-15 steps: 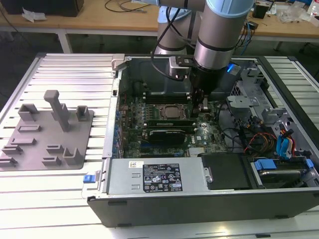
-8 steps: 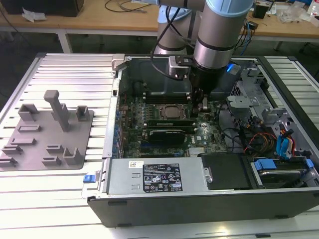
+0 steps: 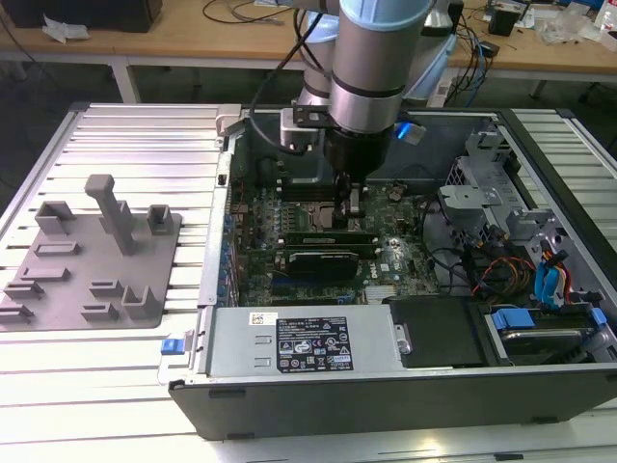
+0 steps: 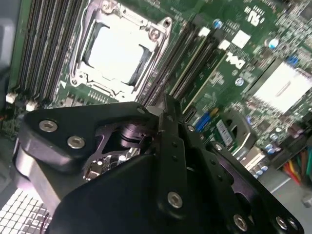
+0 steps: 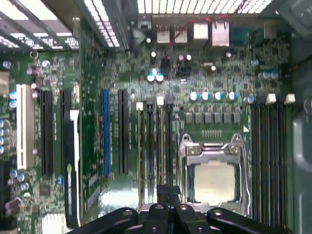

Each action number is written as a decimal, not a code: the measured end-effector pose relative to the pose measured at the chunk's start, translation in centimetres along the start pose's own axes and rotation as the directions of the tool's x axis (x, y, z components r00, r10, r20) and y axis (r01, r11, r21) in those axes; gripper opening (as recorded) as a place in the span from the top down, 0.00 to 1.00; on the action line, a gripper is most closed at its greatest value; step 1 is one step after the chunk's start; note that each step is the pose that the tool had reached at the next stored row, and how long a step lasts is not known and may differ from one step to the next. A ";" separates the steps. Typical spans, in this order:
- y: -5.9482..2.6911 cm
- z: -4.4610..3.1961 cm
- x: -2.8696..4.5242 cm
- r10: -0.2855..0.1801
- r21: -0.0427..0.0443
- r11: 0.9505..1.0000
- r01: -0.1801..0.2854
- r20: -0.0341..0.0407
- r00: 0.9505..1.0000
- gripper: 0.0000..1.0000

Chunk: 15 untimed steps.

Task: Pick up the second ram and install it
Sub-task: 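Press down the second ram until it locks into place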

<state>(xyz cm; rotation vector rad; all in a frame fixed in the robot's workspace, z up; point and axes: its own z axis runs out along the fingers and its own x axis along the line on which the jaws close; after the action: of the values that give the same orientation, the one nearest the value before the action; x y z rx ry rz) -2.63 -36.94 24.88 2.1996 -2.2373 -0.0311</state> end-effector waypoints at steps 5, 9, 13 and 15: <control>2.05 0.04 0.04 0.000 0.000 1.000 0.000 0.000 1.000 0.92; 2.63 0.40 0.05 0.000 0.000 1.000 0.000 0.000 1.000 0.92; 2.73 0.91 0.06 0.000 0.000 1.000 0.000 0.000 1.000 0.92; 2.84 1.19 0.06 0.000 0.001 1.000 0.000 0.000 1.000 0.92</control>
<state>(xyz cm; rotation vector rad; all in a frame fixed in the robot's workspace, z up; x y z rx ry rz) -5.50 -36.94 23.74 2.1996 -2.2378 -0.0305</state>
